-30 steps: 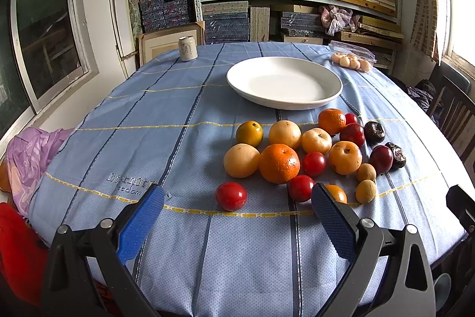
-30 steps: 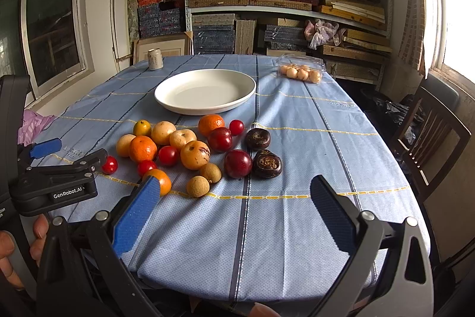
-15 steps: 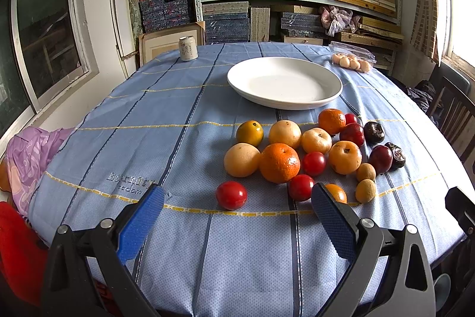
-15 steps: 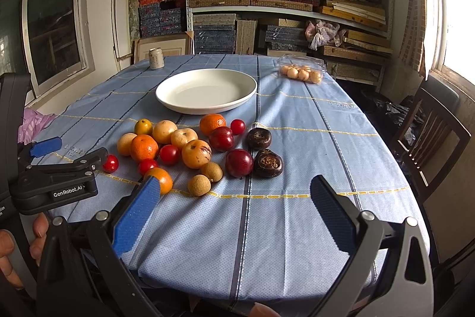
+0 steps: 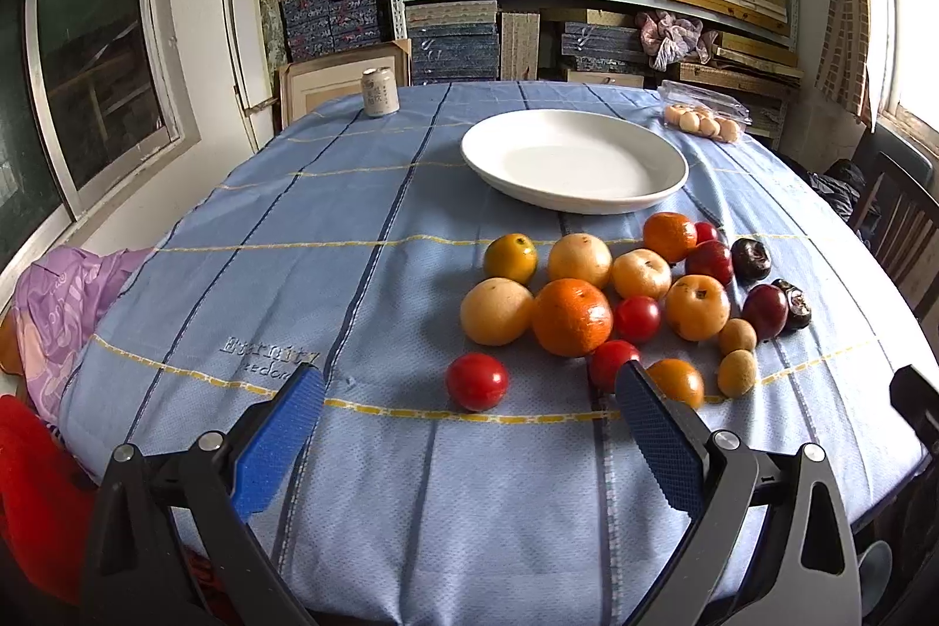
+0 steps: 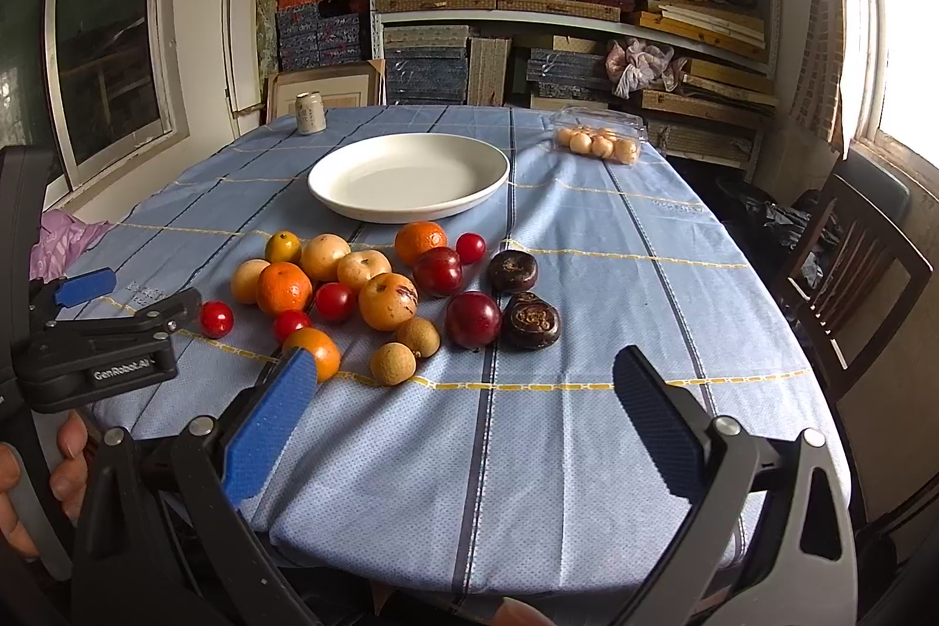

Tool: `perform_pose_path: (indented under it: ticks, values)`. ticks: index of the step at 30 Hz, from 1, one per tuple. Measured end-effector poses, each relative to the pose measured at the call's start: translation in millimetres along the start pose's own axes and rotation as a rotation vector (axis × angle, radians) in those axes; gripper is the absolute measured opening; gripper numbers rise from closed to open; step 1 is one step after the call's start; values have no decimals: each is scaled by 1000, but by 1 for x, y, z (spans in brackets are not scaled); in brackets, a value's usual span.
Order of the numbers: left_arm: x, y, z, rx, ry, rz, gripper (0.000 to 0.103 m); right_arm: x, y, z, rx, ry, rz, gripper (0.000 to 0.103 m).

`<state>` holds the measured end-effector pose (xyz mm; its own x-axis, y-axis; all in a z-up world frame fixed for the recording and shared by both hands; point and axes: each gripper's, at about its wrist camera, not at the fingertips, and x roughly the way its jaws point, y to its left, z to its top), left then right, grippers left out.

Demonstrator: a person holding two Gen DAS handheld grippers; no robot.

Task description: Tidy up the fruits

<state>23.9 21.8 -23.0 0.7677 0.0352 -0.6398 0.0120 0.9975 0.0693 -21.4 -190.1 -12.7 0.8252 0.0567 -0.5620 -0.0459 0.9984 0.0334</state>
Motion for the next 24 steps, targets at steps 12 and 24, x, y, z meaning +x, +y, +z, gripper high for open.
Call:
perform_pose_path:
  ticks: [12, 24]
  values:
    - [25, 18, -10, 6, 61, -57, 100, 25, -12, -7, 17, 51, 24, 99]
    - [64, -12, -11, 111, 109, -77, 54, 51, -33, -10, 43, 101, 11, 99]
